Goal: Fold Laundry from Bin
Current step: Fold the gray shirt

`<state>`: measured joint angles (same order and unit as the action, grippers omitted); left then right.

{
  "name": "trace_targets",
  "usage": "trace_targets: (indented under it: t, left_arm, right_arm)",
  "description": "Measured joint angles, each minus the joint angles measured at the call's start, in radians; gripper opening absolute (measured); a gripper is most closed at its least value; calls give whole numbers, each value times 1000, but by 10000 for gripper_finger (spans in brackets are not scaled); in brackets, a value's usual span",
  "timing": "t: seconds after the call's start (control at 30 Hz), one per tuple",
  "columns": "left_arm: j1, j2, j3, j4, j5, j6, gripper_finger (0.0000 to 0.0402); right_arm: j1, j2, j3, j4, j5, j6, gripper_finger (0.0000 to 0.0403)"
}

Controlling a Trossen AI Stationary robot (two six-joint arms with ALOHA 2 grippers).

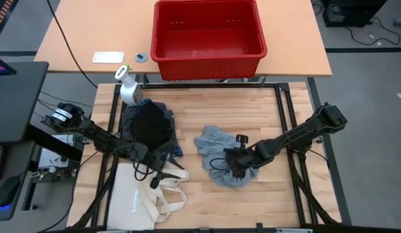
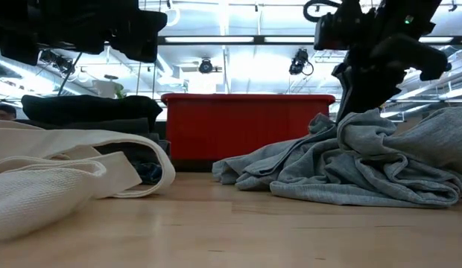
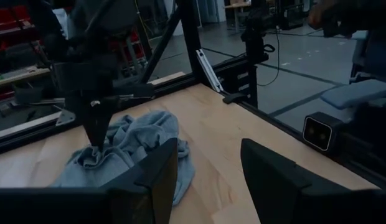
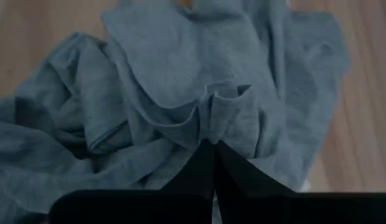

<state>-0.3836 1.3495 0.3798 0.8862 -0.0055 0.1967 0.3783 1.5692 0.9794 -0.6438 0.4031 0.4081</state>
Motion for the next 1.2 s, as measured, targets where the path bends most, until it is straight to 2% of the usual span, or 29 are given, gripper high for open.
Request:
trace_targets:
  t: [0.1,0.17,0.23,0.3,0.47,0.53,0.8,0.93,1.03,1.1,1.2]
  left_arm:
    - [0,0,0,-1,-29,-13,180]
    - [1,0,0,10,-127,-51,180]
    - [18,0,0,25,-257,-81,180]
    - [45,0,1,34,-322,-108,180]
    - [106,0,36,-4,-297,-126,180]
    - [122,0,70,-55,-297,-126,180]
    - [159,0,256,-307,-298,-98,192]
    - [158,0,340,-369,-294,-84,233]
    - [158,19,386,-373,-251,-84,271]
    - [159,49,420,-377,-204,-97,294]
    - [160,110,483,-398,-189,-104,320]
  right_arm:
    - [-4,0,36,-62,-1,15,12]
    - [0,0,90,-109,18,11,7]
    - [15,0,151,-148,83,-7,6]
    - [30,0,219,-161,175,-42,6]
    - [69,-2,367,-158,511,-137,4]
    - [79,-3,401,-140,603,-198,4]
    - [93,-3,428,-115,589,-281,6]
    - [93,-3,428,-122,521,-252,6]
    - [89,-3,428,-122,474,-215,6]
    - [80,-3,428,-122,456,-192,6]
    - [63,-2,428,-116,448,-176,6]
